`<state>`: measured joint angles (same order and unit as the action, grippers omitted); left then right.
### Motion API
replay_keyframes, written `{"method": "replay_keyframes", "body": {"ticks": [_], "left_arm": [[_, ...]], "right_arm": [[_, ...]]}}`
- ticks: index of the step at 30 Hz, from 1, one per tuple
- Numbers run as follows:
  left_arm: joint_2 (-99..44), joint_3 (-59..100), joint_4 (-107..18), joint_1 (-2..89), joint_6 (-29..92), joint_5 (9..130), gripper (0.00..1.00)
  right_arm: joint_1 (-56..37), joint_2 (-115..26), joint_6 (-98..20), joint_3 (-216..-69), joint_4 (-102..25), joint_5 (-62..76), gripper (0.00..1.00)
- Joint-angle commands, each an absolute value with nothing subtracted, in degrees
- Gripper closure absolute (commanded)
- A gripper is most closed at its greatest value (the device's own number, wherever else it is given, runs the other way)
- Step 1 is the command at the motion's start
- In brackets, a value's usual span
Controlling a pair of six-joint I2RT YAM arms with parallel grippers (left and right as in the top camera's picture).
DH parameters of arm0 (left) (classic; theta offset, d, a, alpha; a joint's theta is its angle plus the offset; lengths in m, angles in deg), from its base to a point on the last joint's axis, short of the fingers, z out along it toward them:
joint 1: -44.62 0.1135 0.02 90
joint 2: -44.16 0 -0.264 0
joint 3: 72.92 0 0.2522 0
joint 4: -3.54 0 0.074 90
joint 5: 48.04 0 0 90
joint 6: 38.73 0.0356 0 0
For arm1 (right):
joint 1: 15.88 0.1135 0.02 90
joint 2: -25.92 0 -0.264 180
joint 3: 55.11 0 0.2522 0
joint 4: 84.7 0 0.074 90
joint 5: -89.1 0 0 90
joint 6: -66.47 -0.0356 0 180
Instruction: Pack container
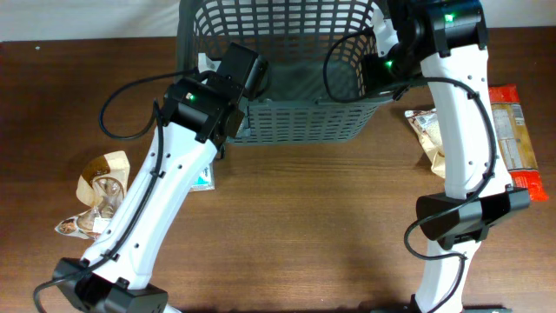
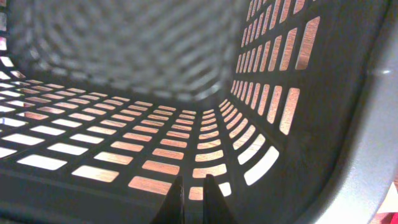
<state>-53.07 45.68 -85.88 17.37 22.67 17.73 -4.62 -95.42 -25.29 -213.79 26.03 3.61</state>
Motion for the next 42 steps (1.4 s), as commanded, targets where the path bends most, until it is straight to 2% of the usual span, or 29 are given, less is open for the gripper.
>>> {"method": "replay_keyframes", "body": {"ticks": [1,11,20,26,28,31,36,38,39,40,41,42], "left_arm": [[-51.6,45.5,-86.1,17.8,23.8,17.7,0.98],[-48.7,45.6,-86.1,17.8,23.8,18.9,0.98],[-38.4,45.6,-88.3,17.8,23.7,19.2,0.98],[-28.3,45.6,-91.8,17.8,23.7,15.5,0.98],[-24.8,45.6,-92.5,17.8,23.7,12.2,0.93],[-18.5,45.6,-94.4,17.8,23.7,7.9,0.89],[-11.9,45.6,-97.6,17.8,23.7,4.5,0.86],[-9.9,45.6,-98.4,17.8,23.7,3.8,0.80],[-9.1,45.6,-98.6,17.8,23.7,3.6,0.73],[-8.5,45.6,-98.9,17.8,23.8,3.4,0.57],[-8.0,45.6,-99.3,17.8,23.7,3.1,0.35],[-7.8,45.6,-99.5,17.8,23.8,3.1,0.15]], "right_arm": [[-4.2,-92.5,-26.0,-213.6,26.4,3.1,0.96],[-4.2,-88.9,-25.9,-213.6,26.4,3.1,0.96],[-4.3,-81.6,-26.0,-214.7,26.4,2.8,0.96],[-4.4,-73.2,-30.1,-214.7,26.4,-8.8,0.96],[-4.4,-70.1,-31.3,-214.7,26.4,-14.8,0.96],[-6.7,-64.3,-32.2,-214.7,26.4,-19.2,0.87],[-14.3,-57.9,-33.6,-213.6,26.4,-19.2,0.85],[-18.2,-55.5,-34.9,-212.5,26.4,-19.1,0.76],[-19.7,-54.7,-35.0,-212.0,26.4,-19.1,0.65],[-20.9,-53.9,-35.1,-211.3,26.4,-19.1,0.41],[-22.2,-53.1,-35.9,-210.4,26.4,-19.2,0.18],[-23.1,-52.7,-36.5,-209.7,26.4,-19.2,0.01]]}}
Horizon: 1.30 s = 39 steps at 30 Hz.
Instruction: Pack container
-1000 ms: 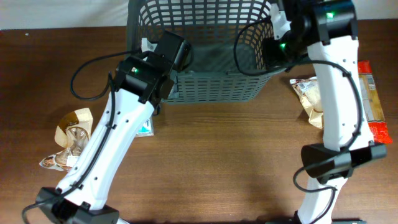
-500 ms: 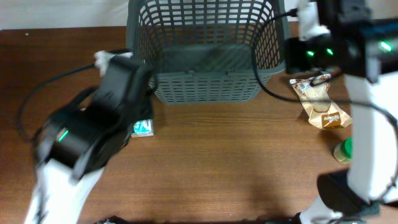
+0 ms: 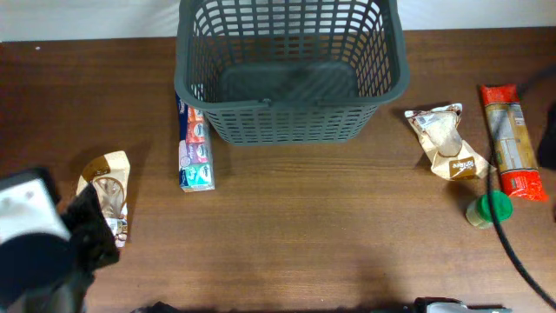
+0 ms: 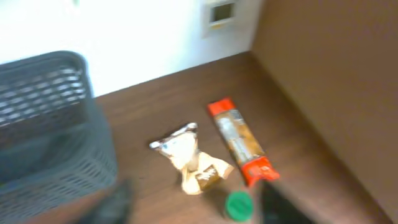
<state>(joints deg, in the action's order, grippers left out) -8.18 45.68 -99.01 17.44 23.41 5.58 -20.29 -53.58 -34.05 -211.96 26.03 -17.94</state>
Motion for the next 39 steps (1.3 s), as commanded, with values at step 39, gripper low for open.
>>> {"method": "replay_keyframes", "body": {"ticks": [39], "left_arm": [[-7.8,45.4,-106.9,17.8,24.1,7.7,0.01]], "right_arm": [[-50.4,-68.5,-53.0,-167.1,18.6,-9.5,0.01]]}}
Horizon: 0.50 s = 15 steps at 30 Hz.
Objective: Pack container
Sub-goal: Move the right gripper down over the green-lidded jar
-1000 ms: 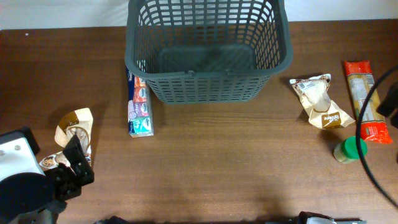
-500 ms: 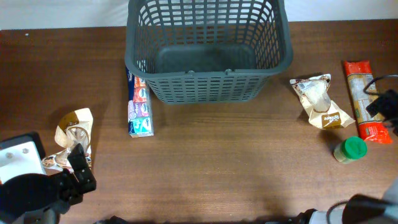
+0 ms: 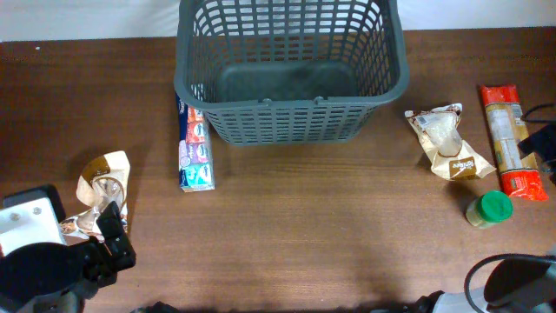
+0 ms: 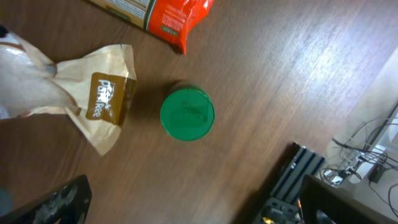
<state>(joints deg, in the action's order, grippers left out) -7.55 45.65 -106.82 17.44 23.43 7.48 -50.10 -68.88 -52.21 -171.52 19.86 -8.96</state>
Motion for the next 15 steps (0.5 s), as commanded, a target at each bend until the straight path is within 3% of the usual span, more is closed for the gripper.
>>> {"method": "replay_keyframes", "body": {"ticks": [1,15], "left_arm": [[-7.8,45.4,-106.9,17.8,24.1,7.7,0.00],[-7.8,45.4,-106.9,17.8,24.1,7.7,0.00]], "right_arm": [[-50.4,-68.5,-53.0,-165.3,17.9,-9.5,0.01],[-50.4,-68.3,-51.2,-140.8,-1.7,-8.0,0.01]]}}
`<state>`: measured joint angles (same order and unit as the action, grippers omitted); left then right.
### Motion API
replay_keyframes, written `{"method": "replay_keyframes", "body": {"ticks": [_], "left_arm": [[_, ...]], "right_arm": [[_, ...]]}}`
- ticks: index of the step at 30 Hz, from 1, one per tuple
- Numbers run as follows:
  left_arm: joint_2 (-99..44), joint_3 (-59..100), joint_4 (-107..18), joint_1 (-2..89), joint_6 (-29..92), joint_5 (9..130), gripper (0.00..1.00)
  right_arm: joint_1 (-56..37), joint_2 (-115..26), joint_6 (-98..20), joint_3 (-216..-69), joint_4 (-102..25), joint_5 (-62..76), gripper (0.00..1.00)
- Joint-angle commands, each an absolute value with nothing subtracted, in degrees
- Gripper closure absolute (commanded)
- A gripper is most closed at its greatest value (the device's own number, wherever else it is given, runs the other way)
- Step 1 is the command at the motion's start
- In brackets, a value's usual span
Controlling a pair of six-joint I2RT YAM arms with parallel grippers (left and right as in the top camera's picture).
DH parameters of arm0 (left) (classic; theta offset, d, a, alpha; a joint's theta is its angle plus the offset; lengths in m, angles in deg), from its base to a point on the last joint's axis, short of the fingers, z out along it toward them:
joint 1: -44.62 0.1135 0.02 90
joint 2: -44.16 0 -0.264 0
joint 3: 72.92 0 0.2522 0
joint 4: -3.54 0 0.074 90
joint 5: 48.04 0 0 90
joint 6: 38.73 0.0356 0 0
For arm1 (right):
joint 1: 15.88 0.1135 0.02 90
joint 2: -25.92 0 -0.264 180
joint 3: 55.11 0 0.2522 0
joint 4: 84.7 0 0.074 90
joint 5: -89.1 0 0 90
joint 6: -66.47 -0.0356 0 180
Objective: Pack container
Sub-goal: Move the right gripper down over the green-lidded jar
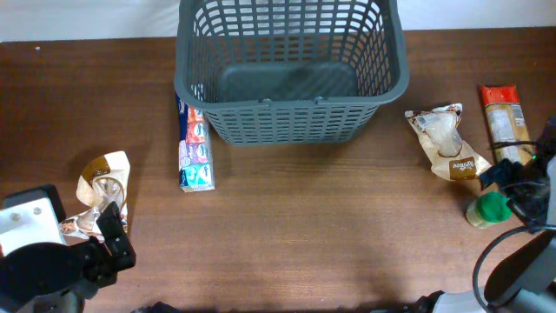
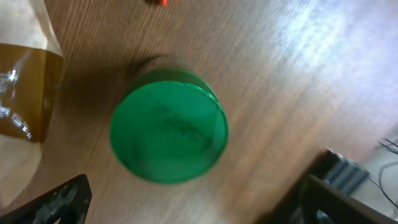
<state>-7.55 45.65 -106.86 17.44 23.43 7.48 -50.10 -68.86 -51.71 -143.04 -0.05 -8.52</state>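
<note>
The grey mesh basket stands at the back middle of the table. A green-lidded jar stands at the right. The right wrist view looks straight down on its lid. My right gripper hangs open above the jar, with one finger on each side of the lid. In the overhead view the right gripper partly covers the jar. My left gripper is low at the front left beside a brown snack bag; its jaws are unclear.
A toothpaste box lies along the basket's left side. A clear-and-brown bag and a red-orange packet lie just behind the jar. The brown bag's corner is close to the jar's left. The table edge and cables are to the right.
My right gripper has come down closer over the green-lidded jar, so the lid now fills much of the wrist view. The gripper is still open. The left arm has not moved.
Both arms first reached to the basket, the right gripper shut inside it. Then both were away from it, the right wrist high over the items at the right. Then the right gripper was open above the jar, and now lower over it.
</note>
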Motion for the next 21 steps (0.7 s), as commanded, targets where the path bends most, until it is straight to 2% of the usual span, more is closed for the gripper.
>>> {"method": "replay_keyframes", "body": {"ticks": [1,21], "left_arm": [[-7.8,45.4,-106.9,17.8,24.1,7.7,0.00],[-7.8,45.4,-106.9,17.8,24.1,7.7,0.00]], "right_arm": [[-50.4,-68.3,-51.2,-140.5,-2.1,-8.0,0.01],[-50.5,-68.4,-49.3,-140.2,-5.6,-5.4,0.01]]}}
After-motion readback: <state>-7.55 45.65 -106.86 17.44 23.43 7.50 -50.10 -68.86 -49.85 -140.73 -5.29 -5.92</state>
